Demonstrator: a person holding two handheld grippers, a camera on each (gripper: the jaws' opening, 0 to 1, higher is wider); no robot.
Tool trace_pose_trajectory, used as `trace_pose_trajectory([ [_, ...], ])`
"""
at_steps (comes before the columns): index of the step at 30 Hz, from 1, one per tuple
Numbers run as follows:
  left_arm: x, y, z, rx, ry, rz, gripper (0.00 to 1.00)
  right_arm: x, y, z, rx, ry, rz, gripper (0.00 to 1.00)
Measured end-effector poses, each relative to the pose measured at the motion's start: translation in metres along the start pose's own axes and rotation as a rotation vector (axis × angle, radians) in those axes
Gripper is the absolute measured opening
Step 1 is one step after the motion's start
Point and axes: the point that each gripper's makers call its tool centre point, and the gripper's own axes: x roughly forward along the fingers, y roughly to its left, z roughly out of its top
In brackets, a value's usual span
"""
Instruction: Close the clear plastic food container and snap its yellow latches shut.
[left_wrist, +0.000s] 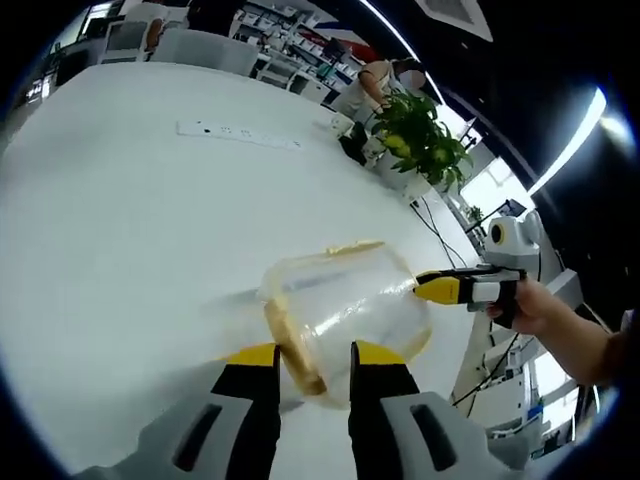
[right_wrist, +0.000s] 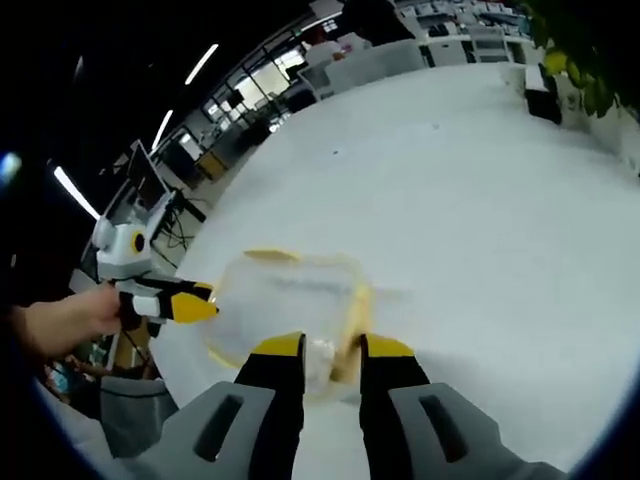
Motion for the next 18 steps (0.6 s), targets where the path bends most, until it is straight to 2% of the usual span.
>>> trace_pose_trajectory([
  [11, 0.001, 0.002, 0.001, -0.020, 0.011, -0.012, 0.20, 0.002, 0.002, 0.001, 0.000, -0.033, 0.007, 0.19],
  [15, 0.000, 0.002, 0.003, -0.007, 0.012, -0.022, 0.21, 0.002, 0.005, 0.001, -0.072, -0.025, 0.011, 0.22],
  [17, -0.003, 0.002, 0.008, 0.057, -0.001, -0.014, 0.19, 0.000, 0.007, 0.004, -0.111, -0.037, 0.005, 0.25],
  [18, -0.004, 0.002, 0.009, 0.064, -0.002, -0.009, 0.18, -0.001, 0.010, 0.008, -0.125, -0.052, 0.005, 0.26],
])
